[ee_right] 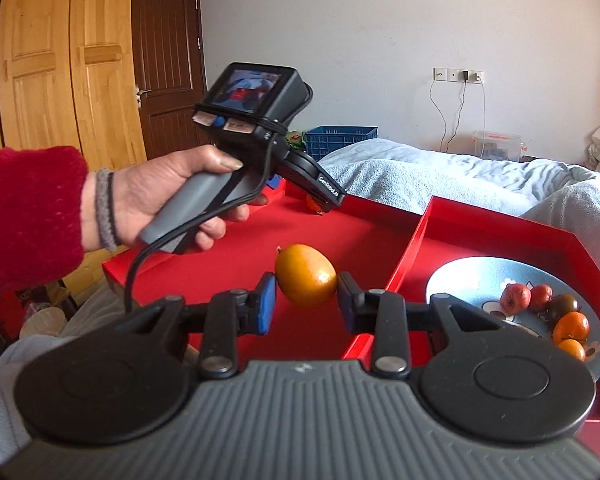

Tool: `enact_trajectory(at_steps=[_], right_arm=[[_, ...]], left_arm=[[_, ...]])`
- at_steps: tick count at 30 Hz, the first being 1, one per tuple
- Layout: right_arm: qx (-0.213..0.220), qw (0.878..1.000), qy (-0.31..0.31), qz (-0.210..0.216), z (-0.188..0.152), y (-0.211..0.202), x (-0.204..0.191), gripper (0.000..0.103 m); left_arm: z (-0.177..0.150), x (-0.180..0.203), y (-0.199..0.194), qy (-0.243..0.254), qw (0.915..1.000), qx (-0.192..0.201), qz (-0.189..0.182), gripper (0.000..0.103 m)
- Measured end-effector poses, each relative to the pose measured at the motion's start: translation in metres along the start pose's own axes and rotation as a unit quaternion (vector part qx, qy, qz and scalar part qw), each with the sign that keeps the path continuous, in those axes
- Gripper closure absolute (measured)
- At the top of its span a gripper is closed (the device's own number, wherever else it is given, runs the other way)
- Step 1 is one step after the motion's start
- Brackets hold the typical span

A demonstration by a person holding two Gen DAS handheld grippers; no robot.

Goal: Organize fruits
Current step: 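Grasp the last small orange with the left tool while the right tool holds its orange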

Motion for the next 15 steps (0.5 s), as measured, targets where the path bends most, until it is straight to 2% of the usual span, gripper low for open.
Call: enact_trajectory(at_steps=[5,10,15], right_arm=[[-0.001,1.0,0.011,0.006,-0.002,-0.001,0.001,0.067],[-0.002,1.0,0.016,0.006,-0.002,-0.003,0.0,0.067],[-0.001,1.0,0.016,0.003,-0.001,-0.007,-0.004,0.067]], left_arm=[[-0.001,-0.003,0.03,-0.003,0.9999,-0.013,0.01,0.022],[-0.003,0.002,0.044,-0.011,0.9997,-0.02,-0.006,0.035],[-0.009,0.002,0.05,-0.031,0.9991,-0.023,-0.014,0.039]])
Point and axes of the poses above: each gripper's, at about its wrist camera, not at the fingertips, and y roughly the way its jaws point, x to its right, z to its top, the point moved 9 cm from there along y, roughly the way its jaws point, and after that the axes turned 14 degrees about x, right-handed, at the moved point
